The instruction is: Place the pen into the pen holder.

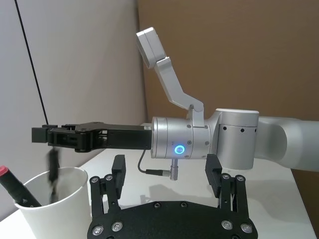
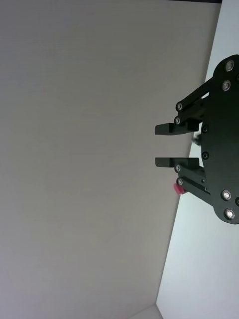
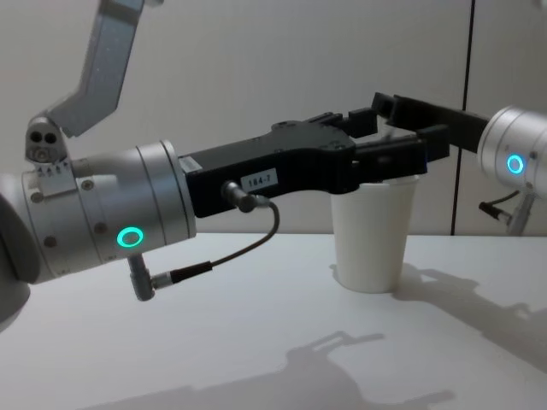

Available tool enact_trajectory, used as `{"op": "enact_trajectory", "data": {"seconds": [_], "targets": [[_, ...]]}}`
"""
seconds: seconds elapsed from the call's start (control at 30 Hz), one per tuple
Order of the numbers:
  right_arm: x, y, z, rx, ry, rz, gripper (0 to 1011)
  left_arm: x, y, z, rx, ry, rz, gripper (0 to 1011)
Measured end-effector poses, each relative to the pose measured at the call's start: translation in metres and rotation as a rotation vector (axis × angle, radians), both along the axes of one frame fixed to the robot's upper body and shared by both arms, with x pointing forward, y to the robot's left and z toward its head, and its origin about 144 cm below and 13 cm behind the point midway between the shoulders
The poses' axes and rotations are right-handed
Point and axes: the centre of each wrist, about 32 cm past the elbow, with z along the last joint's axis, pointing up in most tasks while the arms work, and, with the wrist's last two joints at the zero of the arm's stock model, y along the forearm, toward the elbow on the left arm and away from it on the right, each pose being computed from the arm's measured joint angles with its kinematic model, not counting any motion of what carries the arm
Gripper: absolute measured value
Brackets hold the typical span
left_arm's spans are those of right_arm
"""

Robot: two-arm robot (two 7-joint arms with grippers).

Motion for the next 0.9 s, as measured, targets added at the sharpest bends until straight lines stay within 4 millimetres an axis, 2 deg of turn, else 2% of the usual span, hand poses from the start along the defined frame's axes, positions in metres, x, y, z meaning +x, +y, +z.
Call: {"op": "enact_trajectory", "data": {"seconds": [0.03,0.13,0.17,0.5,0.53,0.63,0.7,0.77,0.9], "targets": [[0.0004,0.0005,-0.0003,-0.002,0.001,0.000,295,0.0000,0.0000,0.0000,0.000,0.000,0.000,1003],[0.0008,0.0011,-0.0011,-0.005,0.004,0.000,349,0.0000,0.0000,0.0000,0.000,0.000,0.000,1003],[0.0010,0.0016,-0.0013,-0.007,0.005,0.001,421,0.0000,0.0000,0.0000,0.000,0.000,0.000,1004],[0.0020,0.0030,-0.0029,-0.015,0.011,0.001,739,0.0000,0.0000,0.0000,0.000,0.000,0.000,1003],[0.0021,0.0032,-0.0031,-0.016,0.011,0.001,739,0.0000,0.0000,0.0000,0.000,0.000,0.000,1003],[0.0021,0.0033,-0.0031,-0.016,0.012,0.001,851,0.0000,0.0000,0.0000,0.000,0.000,0.000,1003],[0.0019,0.0031,-0.0030,-0.016,0.012,0.001,877,0.0000,0.0000,0.0000,0.000,0.000,0.000,1003],[0.0008,0.0027,-0.0026,-0.012,0.010,0.000,945,0.0000,0.0000,0.0000,0.000,0.000,0.000,1003],[-0.0026,0.0007,-0.0009,0.005,0.007,-0.002,1001,0.0000,0.0000,0.0000,0.000,0.000,0.000,1003]]}}
